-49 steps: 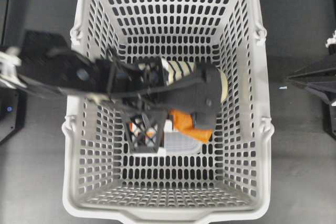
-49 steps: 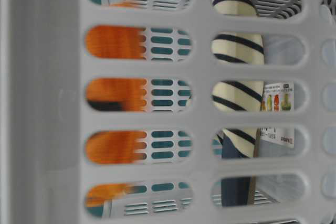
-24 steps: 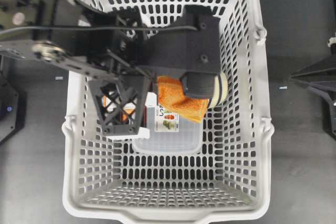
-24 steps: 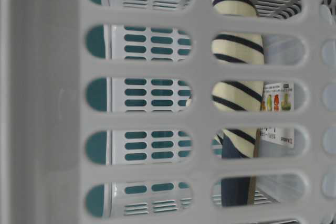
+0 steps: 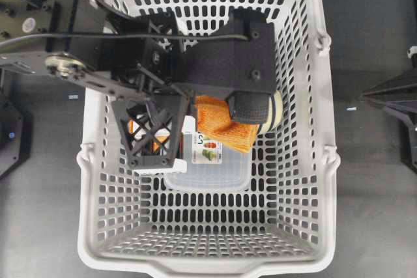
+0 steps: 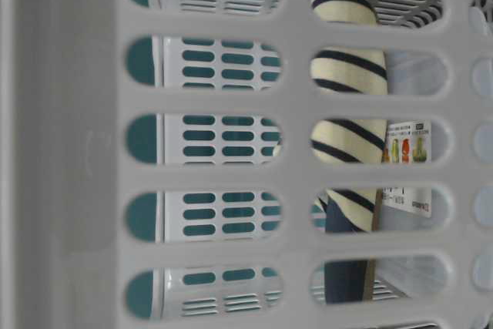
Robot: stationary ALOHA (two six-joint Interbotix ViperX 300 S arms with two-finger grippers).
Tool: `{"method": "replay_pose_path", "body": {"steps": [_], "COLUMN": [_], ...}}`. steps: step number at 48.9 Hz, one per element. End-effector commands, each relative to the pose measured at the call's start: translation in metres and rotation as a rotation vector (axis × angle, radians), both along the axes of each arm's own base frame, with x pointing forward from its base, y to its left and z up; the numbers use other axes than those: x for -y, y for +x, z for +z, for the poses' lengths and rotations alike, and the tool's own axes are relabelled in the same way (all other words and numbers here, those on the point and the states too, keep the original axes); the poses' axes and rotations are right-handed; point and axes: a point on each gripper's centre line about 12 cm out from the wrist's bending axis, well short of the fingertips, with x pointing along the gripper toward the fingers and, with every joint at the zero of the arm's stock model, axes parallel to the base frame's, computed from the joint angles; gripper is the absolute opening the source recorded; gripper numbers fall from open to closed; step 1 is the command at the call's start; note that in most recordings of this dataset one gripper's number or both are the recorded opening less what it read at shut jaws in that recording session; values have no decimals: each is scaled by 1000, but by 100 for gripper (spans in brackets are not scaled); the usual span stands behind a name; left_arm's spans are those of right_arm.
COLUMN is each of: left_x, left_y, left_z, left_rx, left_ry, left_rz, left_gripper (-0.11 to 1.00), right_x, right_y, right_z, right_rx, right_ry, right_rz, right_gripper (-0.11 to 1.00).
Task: Pick up the orange cloth from the shopping basket with the left arm.
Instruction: 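Lift the gripped orange cloth upward out of the basket with the left gripper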
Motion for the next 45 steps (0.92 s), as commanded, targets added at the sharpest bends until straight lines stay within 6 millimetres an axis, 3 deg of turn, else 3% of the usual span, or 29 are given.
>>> {"method": "replay_pose_path", "body": {"steps": [1, 45], "left_x": [0, -7], "left_y": [-4, 0], "left_z": [13, 6], "left_rx": [37, 22], "left_ry": [-1, 2], "left_rz": [0, 15], "left_gripper": [15, 15], "right_x": [0, 0], "right_y": [1, -5], "right_z": [2, -3], "right_rx": [6, 12], "right_ry": [17, 43], "right_rz": [-1, -2], "right_gripper": [0, 0]}}
